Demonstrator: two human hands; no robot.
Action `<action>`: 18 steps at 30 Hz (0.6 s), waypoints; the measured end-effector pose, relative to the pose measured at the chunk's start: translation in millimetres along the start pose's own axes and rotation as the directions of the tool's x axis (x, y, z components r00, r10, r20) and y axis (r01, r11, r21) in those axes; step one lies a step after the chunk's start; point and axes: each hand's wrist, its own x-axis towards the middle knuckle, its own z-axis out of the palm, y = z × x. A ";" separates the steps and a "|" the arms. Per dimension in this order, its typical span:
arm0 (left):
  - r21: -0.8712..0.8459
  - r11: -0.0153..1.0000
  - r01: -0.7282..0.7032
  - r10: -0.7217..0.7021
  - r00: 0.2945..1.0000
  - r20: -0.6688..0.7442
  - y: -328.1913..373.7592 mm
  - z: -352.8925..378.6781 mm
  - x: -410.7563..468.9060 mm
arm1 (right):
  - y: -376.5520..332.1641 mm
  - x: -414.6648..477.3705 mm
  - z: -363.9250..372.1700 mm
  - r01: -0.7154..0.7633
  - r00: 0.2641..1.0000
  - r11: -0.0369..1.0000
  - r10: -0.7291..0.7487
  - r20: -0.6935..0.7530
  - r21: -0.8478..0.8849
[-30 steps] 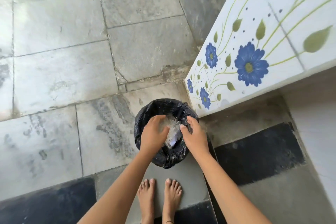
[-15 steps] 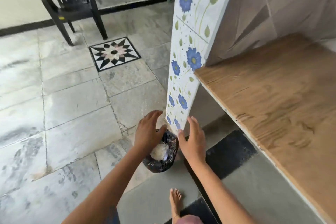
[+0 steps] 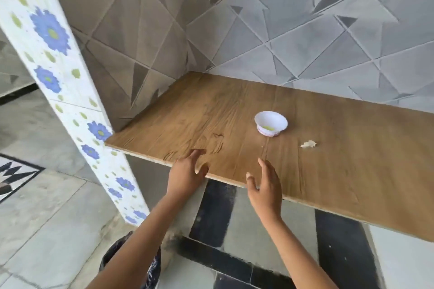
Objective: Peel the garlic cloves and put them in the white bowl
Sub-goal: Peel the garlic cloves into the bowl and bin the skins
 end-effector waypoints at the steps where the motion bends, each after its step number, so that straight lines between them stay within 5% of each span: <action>1: 0.003 1.000 -0.029 0.029 0.999 0.029 16.8 13.3 15.0 | 16.1 12.3 -15.5 -0.028 0.999 0.999 0.027 -0.031 -0.032; 4: -0.006 0.996 -0.084 0.085 0.989 0.122 54.6 55.2 56.0 | 62.0 46.8 -48.2 -0.124 0.992 0.981 0.120 -0.035 -0.151; 11: 0.032 0.999 -0.020 0.011 0.963 0.270 99.8 138.0 121.1 | 145.1 106.0 -81.4 -0.068 0.974 0.855 0.169 0.153 -0.513; 18: 0.326 0.944 -0.045 -0.046 0.963 0.266 100.2 169.2 130.0 | 169.3 110.4 -82.6 -0.041 0.945 0.831 0.213 0.248 -0.555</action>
